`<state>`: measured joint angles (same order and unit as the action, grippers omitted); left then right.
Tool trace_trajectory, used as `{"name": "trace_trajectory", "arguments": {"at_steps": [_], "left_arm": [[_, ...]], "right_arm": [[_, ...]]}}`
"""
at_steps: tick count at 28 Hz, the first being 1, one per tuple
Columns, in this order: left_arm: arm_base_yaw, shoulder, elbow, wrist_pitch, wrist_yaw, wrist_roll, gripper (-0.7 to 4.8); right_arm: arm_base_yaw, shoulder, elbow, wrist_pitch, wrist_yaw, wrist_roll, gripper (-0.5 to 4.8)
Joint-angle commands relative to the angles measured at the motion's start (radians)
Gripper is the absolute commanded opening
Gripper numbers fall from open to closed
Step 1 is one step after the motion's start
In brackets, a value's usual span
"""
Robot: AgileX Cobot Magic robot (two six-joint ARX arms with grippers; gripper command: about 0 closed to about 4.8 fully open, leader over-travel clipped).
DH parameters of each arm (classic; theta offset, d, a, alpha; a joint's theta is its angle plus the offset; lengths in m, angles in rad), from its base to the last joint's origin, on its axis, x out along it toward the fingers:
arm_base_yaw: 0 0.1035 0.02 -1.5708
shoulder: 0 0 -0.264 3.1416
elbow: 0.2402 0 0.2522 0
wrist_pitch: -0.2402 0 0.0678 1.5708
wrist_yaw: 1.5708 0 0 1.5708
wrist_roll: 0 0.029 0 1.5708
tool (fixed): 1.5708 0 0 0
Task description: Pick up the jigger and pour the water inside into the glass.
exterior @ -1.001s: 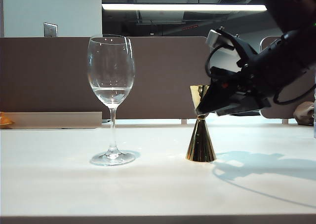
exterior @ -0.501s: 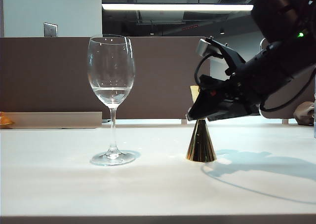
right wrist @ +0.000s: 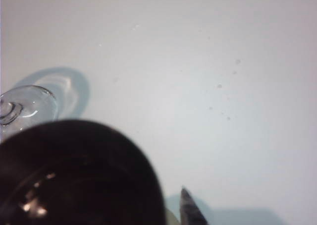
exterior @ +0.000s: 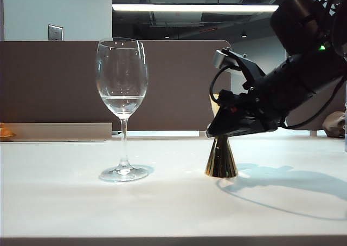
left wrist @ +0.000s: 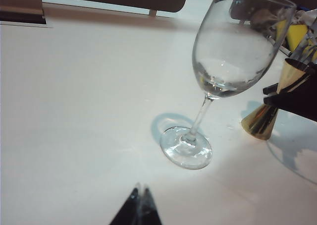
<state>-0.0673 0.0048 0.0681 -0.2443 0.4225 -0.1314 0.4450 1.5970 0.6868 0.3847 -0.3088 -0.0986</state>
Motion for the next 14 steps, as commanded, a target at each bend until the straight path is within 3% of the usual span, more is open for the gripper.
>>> {"name": "trace_trajectory", "arguments": {"at_steps": [1,8,11,14], "left_arm": [[0.002,0.001,0.003,0.013,0.001,0.001,-0.05],[0.002,0.001,0.003,0.013,0.001,0.001,-0.05],[0.002,0.001,0.003,0.013,0.001,0.001,-0.05],[0.002,0.001,0.003,0.013,0.001,0.001,-0.05]], "right_arm": [[0.001,0.003,0.004,0.019,0.0,0.001,1.54],[0.001,0.013,0.004,0.033,0.0,0.001,1.33],[0.001,0.012,0.004,0.04,0.0,0.001,0.82],[0.001,0.012,0.004,0.042,0.0,0.001,0.8]]}}
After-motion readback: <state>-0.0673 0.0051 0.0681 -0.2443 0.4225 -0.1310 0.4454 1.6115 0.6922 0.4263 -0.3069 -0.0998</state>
